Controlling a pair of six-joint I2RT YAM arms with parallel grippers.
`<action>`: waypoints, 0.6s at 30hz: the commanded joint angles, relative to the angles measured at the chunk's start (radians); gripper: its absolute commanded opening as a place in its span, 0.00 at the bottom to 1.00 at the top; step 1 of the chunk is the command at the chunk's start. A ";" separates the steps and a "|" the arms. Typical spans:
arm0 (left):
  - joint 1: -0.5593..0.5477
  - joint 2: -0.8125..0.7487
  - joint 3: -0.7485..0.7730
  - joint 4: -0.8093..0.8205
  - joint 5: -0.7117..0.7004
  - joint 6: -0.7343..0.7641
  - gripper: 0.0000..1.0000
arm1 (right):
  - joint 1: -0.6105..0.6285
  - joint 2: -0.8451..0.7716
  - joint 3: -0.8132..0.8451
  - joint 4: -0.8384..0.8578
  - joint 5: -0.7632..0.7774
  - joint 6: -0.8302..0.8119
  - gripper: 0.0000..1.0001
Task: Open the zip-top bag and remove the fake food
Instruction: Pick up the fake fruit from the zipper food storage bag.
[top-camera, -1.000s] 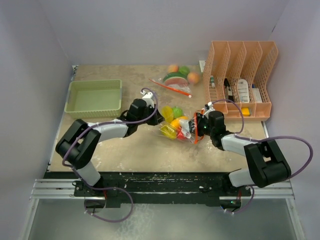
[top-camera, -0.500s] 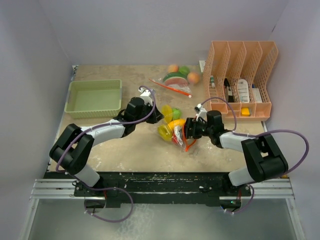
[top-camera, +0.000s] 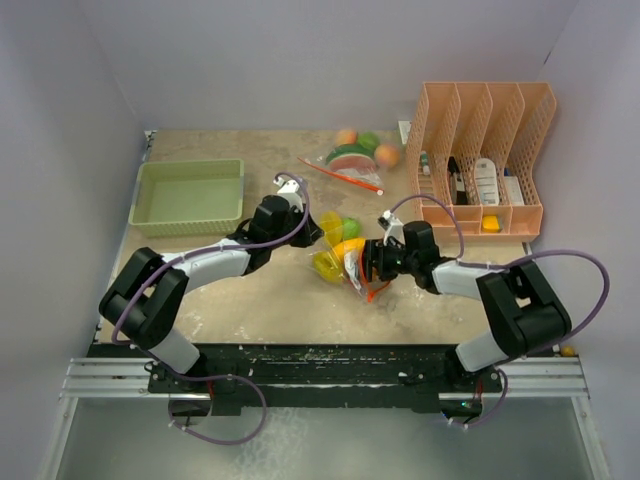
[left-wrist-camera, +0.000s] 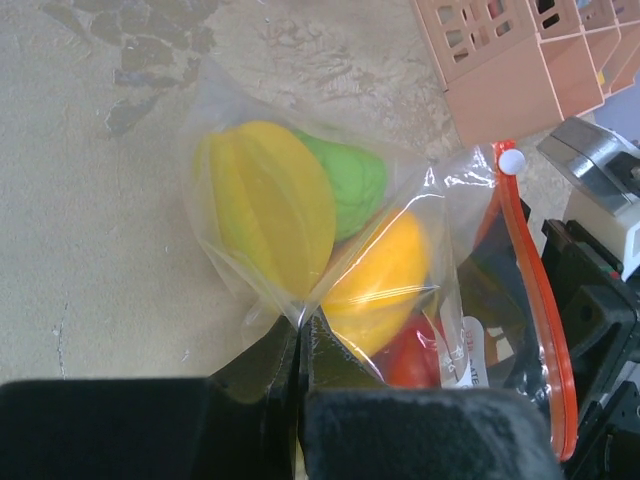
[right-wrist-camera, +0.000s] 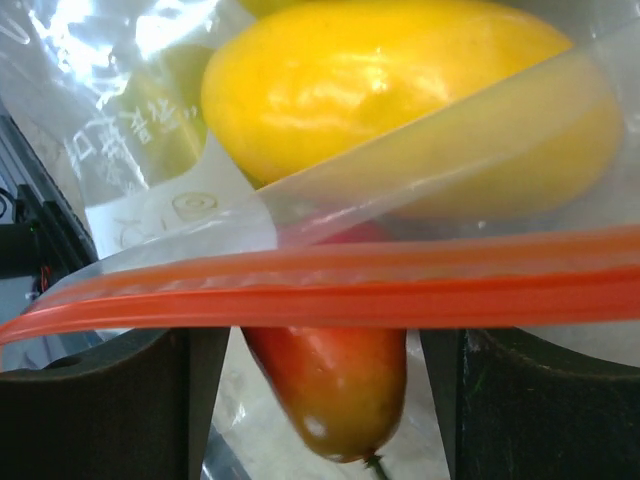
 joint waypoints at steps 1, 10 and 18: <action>-0.002 0.017 0.011 0.023 -0.033 -0.029 0.00 | 0.006 -0.082 -0.035 -0.046 0.028 -0.017 0.79; 0.002 0.047 -0.008 0.065 -0.044 -0.074 0.00 | 0.039 -0.118 -0.021 -0.131 0.053 -0.044 0.69; 0.006 0.030 -0.002 0.023 -0.065 -0.066 0.00 | 0.040 -0.102 -0.018 -0.173 0.075 -0.061 0.75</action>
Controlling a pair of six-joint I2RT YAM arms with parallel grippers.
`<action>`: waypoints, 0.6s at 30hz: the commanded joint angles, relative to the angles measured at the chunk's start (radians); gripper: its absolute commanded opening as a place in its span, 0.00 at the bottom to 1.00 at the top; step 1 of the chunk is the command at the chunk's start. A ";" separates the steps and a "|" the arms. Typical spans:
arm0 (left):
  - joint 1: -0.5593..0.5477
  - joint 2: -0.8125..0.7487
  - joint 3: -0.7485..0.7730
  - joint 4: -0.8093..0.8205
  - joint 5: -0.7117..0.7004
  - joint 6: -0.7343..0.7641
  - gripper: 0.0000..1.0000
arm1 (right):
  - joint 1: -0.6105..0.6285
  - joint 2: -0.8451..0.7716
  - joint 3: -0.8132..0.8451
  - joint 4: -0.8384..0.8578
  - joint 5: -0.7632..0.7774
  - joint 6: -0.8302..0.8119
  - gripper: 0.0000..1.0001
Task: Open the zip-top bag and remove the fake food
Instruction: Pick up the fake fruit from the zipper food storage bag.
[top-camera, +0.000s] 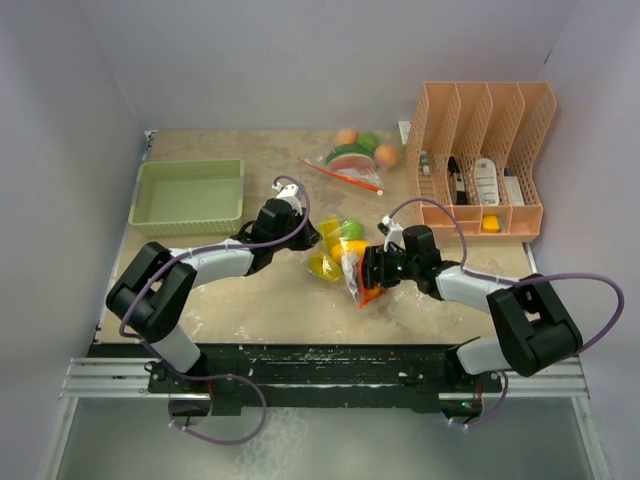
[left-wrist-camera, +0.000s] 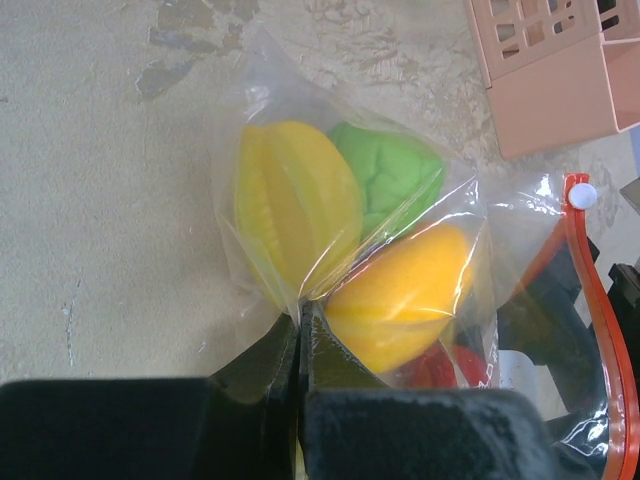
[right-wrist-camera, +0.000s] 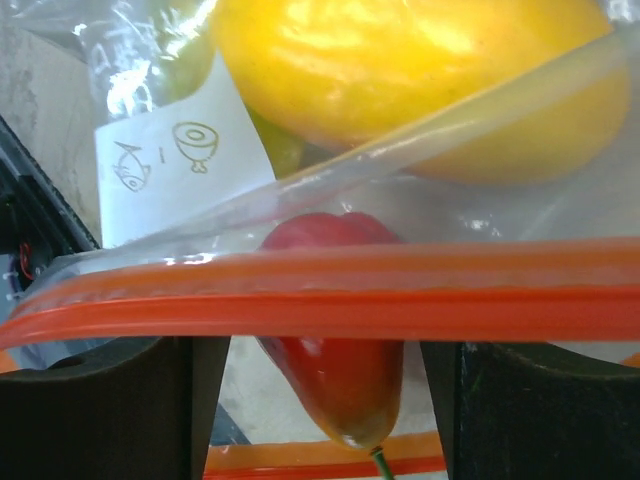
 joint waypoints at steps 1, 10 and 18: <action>0.007 -0.020 0.007 0.019 -0.021 -0.006 0.00 | 0.004 0.011 0.012 -0.060 0.030 -0.040 0.76; 0.015 -0.013 0.001 0.037 -0.008 -0.032 0.00 | 0.024 -0.016 -0.013 -0.088 0.111 -0.004 0.48; 0.027 -0.051 -0.010 -0.011 -0.033 -0.035 0.00 | 0.023 -0.228 0.031 -0.279 0.232 0.057 0.34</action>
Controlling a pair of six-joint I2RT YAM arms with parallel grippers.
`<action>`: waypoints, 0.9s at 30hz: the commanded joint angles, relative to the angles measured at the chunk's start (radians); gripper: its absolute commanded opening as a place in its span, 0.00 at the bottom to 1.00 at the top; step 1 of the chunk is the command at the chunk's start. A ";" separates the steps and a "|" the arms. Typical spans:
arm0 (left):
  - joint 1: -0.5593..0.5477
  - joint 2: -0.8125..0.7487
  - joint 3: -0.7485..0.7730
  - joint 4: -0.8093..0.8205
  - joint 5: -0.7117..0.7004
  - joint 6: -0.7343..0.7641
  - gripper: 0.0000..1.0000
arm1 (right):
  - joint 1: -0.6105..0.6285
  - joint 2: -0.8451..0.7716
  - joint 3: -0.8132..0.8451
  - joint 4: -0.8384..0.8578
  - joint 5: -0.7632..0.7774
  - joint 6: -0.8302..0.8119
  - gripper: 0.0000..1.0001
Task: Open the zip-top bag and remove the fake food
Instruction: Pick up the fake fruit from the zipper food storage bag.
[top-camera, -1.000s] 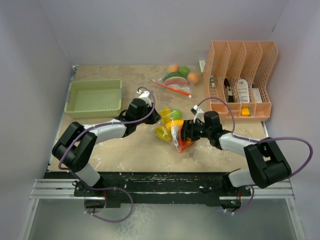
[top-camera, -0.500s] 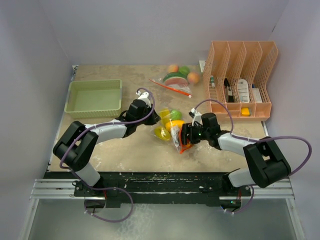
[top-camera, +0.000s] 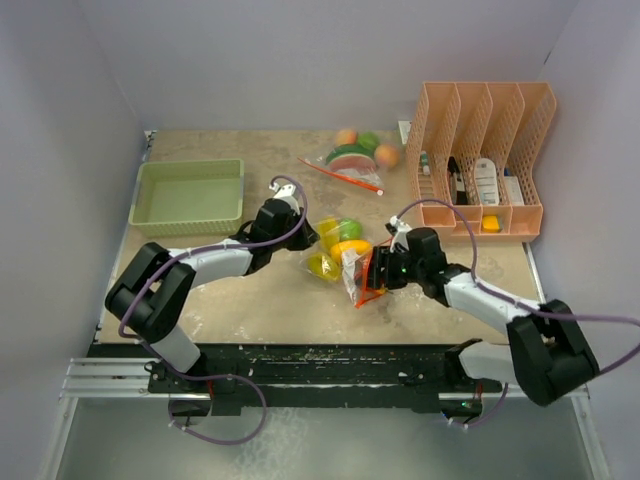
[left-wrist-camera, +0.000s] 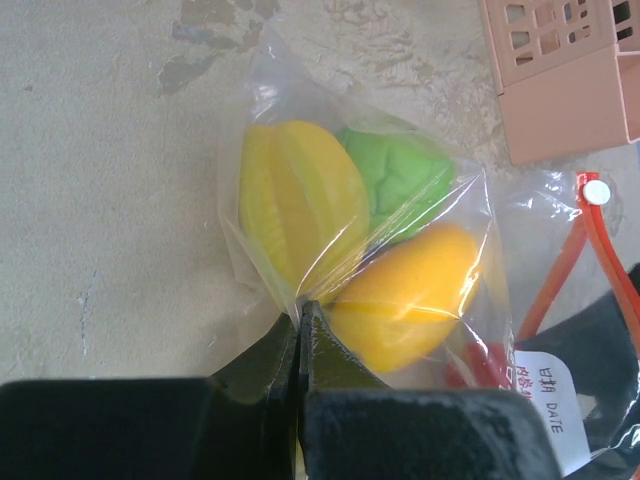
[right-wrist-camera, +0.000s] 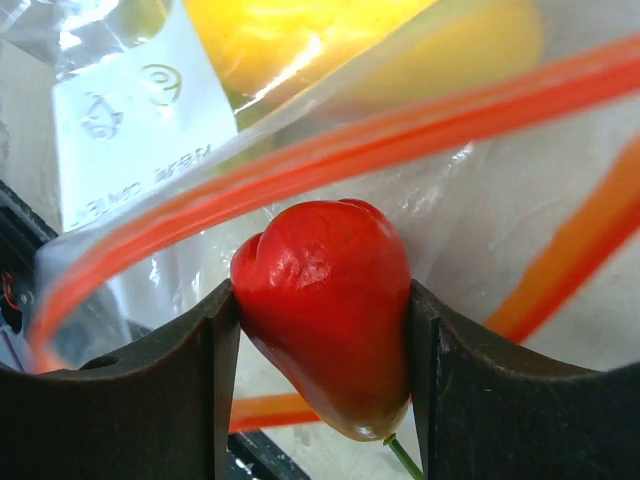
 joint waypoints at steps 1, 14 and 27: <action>0.021 -0.053 -0.011 0.000 -0.021 -0.018 0.01 | 0.001 -0.157 0.053 -0.162 0.139 0.036 0.35; 0.035 -0.035 -0.002 -0.028 -0.028 -0.043 0.11 | -0.005 -0.362 0.346 -0.460 0.277 0.028 0.37; 0.034 -0.302 -0.012 -0.112 -0.017 0.033 0.99 | -0.006 -0.119 0.374 -0.157 0.114 0.055 0.38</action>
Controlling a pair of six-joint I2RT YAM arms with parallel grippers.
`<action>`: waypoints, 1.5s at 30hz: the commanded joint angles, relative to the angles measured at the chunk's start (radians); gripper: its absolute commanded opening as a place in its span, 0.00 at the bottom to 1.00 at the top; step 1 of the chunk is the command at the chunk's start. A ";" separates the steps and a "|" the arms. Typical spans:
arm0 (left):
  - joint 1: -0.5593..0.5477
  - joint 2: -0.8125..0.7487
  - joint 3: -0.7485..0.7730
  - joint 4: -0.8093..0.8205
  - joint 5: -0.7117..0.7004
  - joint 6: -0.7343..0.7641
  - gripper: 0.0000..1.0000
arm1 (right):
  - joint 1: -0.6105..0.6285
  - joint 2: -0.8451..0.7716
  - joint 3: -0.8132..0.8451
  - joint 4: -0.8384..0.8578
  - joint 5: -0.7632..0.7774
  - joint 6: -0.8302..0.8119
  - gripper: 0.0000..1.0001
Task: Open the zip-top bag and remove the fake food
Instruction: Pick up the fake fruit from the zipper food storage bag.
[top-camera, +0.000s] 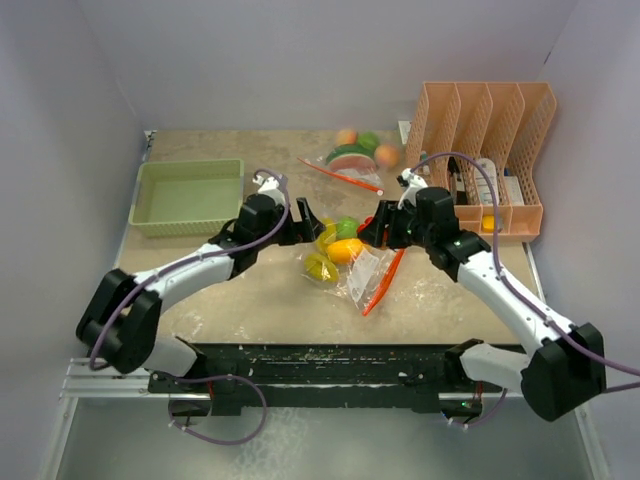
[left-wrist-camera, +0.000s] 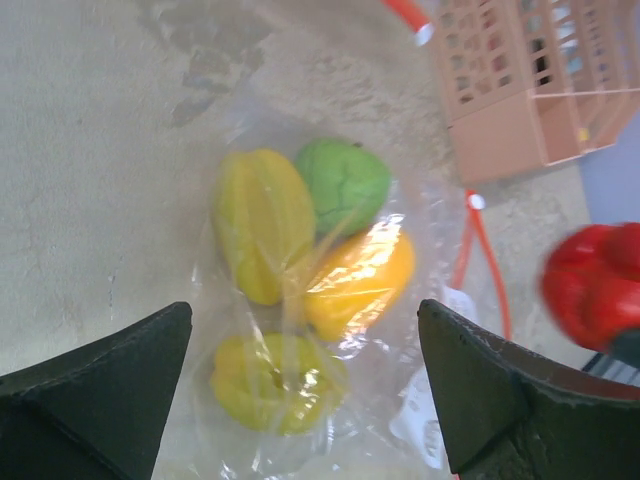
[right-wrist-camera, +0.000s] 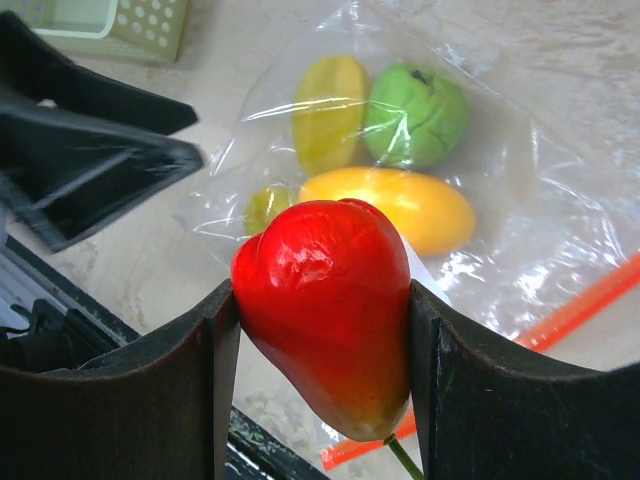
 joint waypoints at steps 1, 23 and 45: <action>0.008 -0.167 0.004 -0.009 -0.002 0.042 1.00 | -0.001 0.057 -0.015 0.231 -0.067 0.054 0.37; -0.035 -0.165 -0.102 0.144 0.074 -0.054 0.99 | 0.037 0.467 0.007 0.516 -0.193 0.164 0.71; -0.122 -0.048 -0.037 0.163 0.024 -0.038 0.99 | 0.041 0.338 -0.078 0.458 -0.128 0.130 0.36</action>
